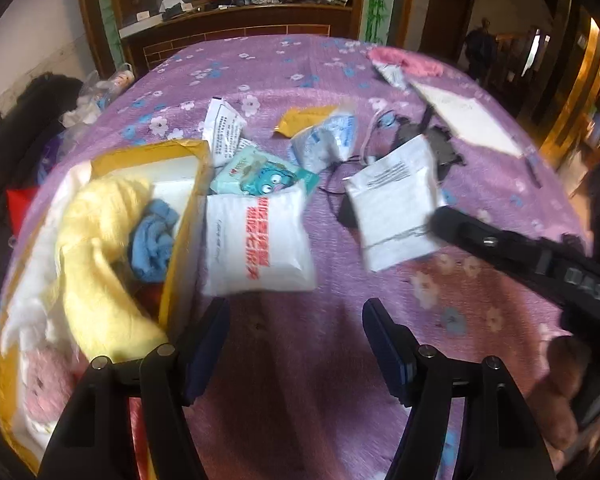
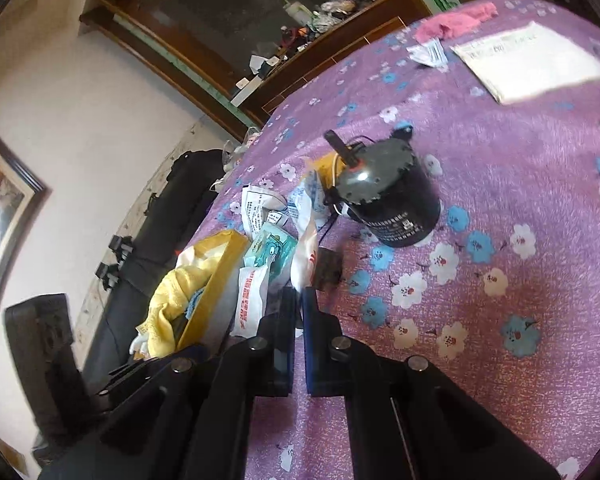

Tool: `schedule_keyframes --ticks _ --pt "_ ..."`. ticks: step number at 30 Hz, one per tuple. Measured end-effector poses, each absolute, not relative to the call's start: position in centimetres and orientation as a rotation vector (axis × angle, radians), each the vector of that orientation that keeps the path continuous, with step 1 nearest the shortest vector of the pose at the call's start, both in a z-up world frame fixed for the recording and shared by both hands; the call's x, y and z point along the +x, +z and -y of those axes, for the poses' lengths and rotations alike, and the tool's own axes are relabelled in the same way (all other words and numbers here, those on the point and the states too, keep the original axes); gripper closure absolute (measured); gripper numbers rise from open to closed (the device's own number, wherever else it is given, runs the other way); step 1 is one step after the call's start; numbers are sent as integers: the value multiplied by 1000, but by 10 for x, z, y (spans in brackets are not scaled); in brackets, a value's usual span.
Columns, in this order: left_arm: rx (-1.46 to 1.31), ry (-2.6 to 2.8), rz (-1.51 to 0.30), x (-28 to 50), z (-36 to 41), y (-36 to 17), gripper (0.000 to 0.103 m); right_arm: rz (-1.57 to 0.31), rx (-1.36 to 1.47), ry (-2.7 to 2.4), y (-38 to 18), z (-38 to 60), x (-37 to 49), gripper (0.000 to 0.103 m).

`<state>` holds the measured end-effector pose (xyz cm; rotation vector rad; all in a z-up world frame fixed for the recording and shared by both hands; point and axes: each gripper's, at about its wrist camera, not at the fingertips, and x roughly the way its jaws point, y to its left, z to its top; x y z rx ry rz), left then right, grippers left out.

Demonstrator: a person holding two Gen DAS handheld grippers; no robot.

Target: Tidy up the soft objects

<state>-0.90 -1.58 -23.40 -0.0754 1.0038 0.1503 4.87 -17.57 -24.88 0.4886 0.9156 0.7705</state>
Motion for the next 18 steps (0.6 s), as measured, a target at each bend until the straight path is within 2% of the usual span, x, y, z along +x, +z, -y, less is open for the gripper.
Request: schedule_keyframes --ticks 11,12,13,14,15,16,18 --pt "100 238 -1056 37 33 -253 31 -909 497 775 -250 176 50 100" --pt "121 241 -1057 39 34 -256 33 -907 496 772 -250 176 51 100" --pt "131 243 -1064 42 34 -260 43 -905 493 768 -249 176 51 100" --pt "125 244 -1066 43 32 -261 45 -902 490 766 -249 176 51 100" --pt "109 252 -1056 43 30 -260 53 -901 486 767 -249 176 51 100" --pt "106 267 -1052 43 27 -259 67 -902 485 768 -249 175 50 100" --pt "97 280 -1047 41 22 -255 82 -902 481 770 -249 174 50 100"
